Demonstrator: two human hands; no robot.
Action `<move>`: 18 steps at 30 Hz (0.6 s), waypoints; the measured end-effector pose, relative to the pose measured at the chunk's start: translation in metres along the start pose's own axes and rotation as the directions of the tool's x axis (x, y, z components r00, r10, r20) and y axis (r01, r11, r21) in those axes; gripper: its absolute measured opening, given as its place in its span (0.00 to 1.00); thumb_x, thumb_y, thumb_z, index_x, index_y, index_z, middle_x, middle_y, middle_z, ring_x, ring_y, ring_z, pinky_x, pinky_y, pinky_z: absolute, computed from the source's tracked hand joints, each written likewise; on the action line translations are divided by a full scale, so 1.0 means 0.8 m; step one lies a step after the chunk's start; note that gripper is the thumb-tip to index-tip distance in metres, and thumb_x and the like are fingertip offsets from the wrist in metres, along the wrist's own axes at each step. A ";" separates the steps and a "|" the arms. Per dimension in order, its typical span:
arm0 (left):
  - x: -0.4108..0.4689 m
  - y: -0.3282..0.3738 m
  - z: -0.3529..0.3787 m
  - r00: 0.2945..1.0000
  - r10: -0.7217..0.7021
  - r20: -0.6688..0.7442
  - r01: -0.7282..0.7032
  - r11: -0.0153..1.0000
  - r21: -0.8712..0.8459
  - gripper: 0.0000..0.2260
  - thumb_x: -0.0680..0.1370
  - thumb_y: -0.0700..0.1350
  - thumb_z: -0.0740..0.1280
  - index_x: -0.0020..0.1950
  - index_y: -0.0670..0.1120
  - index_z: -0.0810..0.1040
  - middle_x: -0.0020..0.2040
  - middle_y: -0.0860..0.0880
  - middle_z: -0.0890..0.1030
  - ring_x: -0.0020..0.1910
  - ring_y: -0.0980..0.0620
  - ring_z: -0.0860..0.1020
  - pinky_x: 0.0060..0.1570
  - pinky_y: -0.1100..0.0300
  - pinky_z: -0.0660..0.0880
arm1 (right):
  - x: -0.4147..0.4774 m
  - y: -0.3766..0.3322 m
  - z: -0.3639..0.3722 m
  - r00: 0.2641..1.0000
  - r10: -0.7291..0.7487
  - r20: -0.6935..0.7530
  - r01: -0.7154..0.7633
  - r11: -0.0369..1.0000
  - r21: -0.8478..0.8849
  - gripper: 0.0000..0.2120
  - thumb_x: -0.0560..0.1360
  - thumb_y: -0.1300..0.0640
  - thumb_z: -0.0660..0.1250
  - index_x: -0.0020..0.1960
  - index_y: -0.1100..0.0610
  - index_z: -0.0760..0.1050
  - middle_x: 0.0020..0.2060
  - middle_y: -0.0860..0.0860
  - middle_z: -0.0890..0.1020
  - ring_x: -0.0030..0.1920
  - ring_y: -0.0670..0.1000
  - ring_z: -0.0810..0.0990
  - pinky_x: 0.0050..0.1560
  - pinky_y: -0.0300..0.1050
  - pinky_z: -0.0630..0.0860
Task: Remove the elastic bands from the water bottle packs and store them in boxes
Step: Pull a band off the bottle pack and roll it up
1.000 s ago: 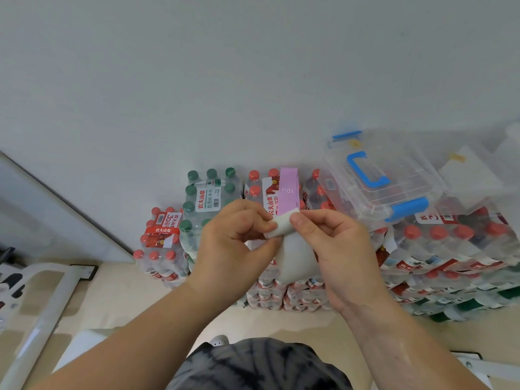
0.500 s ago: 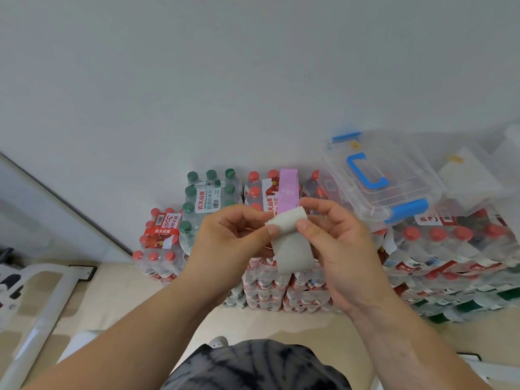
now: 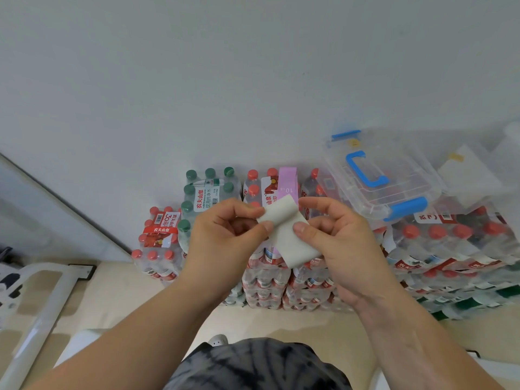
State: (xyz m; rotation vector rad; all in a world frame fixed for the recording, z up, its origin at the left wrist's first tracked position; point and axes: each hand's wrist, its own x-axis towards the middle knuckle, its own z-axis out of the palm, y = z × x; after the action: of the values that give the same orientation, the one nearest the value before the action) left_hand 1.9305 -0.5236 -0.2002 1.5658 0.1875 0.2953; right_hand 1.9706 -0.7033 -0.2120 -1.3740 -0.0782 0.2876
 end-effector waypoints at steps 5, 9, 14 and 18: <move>-0.004 -0.002 0.006 0.956 0.279 0.093 -0.294 0.902 0.317 0.10 0.71 0.29 0.75 0.40 0.43 0.82 0.43 0.47 0.82 0.43 0.56 0.82 0.44 0.67 0.78 | 0.001 0.005 0.000 1.000 0.002 -0.022 -0.003 1.000 -0.007 0.15 0.77 0.67 0.71 0.59 0.51 0.82 0.37 0.54 0.85 0.43 0.48 0.86 0.42 0.39 0.83; -0.002 -0.003 0.006 0.819 0.521 0.242 -0.556 0.615 0.559 0.05 0.70 0.32 0.77 0.41 0.39 0.84 0.46 0.45 0.81 0.44 0.53 0.79 0.43 0.69 0.75 | -0.003 0.004 0.001 0.998 0.010 -0.057 -0.010 1.000 -0.004 0.15 0.79 0.66 0.69 0.58 0.49 0.84 0.46 0.52 0.88 0.48 0.51 0.88 0.42 0.42 0.83; 0.003 -0.006 0.007 0.718 0.595 0.362 -0.679 0.482 0.554 0.05 0.69 0.32 0.78 0.42 0.38 0.85 0.47 0.42 0.82 0.40 0.47 0.81 0.36 0.57 0.79 | -0.006 -0.004 0.005 0.997 -0.014 -0.082 0.015 1.000 0.021 0.13 0.72 0.51 0.76 0.55 0.51 0.85 0.41 0.51 0.88 0.42 0.51 0.88 0.37 0.42 0.82; 0.001 -0.005 0.006 0.738 0.541 0.404 -0.675 0.601 0.427 0.06 0.71 0.32 0.76 0.46 0.40 0.87 0.48 0.43 0.82 0.44 0.51 0.81 0.41 0.59 0.79 | -0.001 -0.002 -0.002 0.991 -0.033 -0.128 0.031 0.999 -0.018 0.10 0.74 0.57 0.76 0.55 0.53 0.84 0.39 0.55 0.87 0.39 0.51 0.87 0.36 0.41 0.82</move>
State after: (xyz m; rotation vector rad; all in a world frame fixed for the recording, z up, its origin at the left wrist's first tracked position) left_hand 1.9333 -0.5280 -0.2045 2.2098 -0.5346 0.6368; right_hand 1.9702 -0.7053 -0.2108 -1.4022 0.0046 0.1711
